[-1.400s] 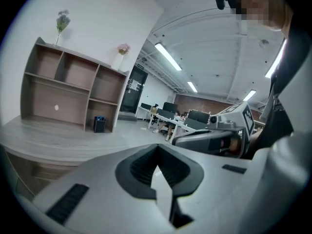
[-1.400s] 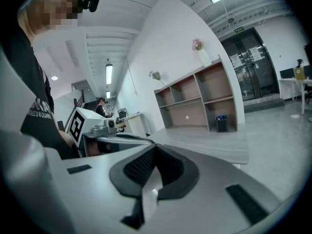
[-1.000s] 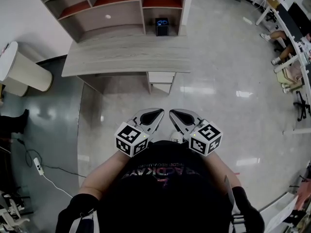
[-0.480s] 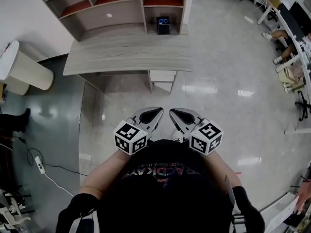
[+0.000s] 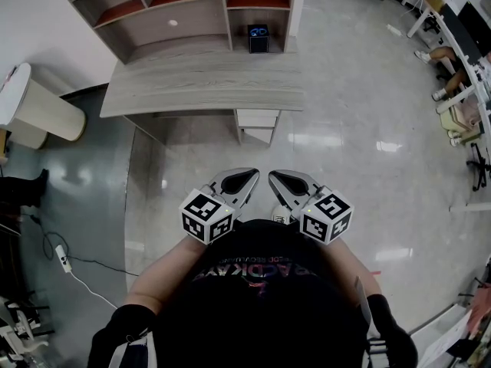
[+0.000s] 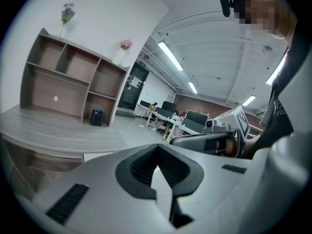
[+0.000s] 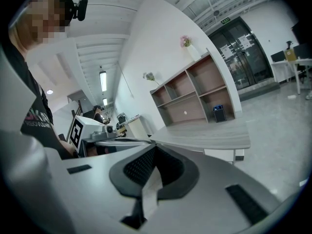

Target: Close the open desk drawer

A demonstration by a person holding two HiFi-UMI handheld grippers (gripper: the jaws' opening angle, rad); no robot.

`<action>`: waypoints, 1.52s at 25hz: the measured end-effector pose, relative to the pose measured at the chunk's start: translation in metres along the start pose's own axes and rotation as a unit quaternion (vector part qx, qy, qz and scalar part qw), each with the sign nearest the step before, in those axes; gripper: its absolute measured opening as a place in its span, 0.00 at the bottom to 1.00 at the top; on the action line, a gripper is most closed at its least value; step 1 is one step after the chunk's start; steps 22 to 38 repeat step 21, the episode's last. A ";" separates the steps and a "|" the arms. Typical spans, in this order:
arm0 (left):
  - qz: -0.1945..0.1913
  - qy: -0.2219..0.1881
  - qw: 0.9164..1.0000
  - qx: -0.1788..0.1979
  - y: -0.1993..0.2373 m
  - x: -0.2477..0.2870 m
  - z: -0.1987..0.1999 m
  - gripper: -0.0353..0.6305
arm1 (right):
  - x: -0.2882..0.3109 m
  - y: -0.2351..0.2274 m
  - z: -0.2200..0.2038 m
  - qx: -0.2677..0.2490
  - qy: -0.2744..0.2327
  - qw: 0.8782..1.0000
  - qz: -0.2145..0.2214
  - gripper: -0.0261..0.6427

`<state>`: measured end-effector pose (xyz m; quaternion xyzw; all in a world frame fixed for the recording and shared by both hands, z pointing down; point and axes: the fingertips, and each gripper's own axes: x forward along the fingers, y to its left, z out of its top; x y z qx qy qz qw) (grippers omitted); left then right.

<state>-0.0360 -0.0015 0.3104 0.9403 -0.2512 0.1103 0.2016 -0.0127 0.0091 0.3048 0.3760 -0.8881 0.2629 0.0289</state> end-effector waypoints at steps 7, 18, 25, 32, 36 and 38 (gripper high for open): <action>0.002 0.002 1.000 -0.004 0.003 -0.001 0.000 0.07 | 0.005 -0.001 -0.001 0.007 0.005 1.000 0.003 0.06; 0.005 0.004 1.000 -0.006 0.009 -0.002 0.001 0.07 | 0.010 -0.002 0.000 0.014 0.007 1.000 0.008 0.06; 0.005 0.004 1.000 -0.005 0.010 -0.001 0.002 0.07 | 0.011 -0.004 0.000 0.016 0.007 1.000 0.008 0.06; 0.005 0.004 1.000 -0.005 0.010 -0.001 0.002 0.07 | 0.011 -0.004 0.000 0.016 0.007 1.000 0.008 0.06; 0.005 0.004 1.000 -0.005 0.010 -0.001 0.002 0.07 | 0.011 -0.004 0.000 0.016 0.007 1.000 0.008 0.06; 0.005 0.004 1.000 -0.005 0.010 -0.001 0.002 0.07 | 0.011 -0.004 0.000 0.016 0.007 1.000 0.008 0.06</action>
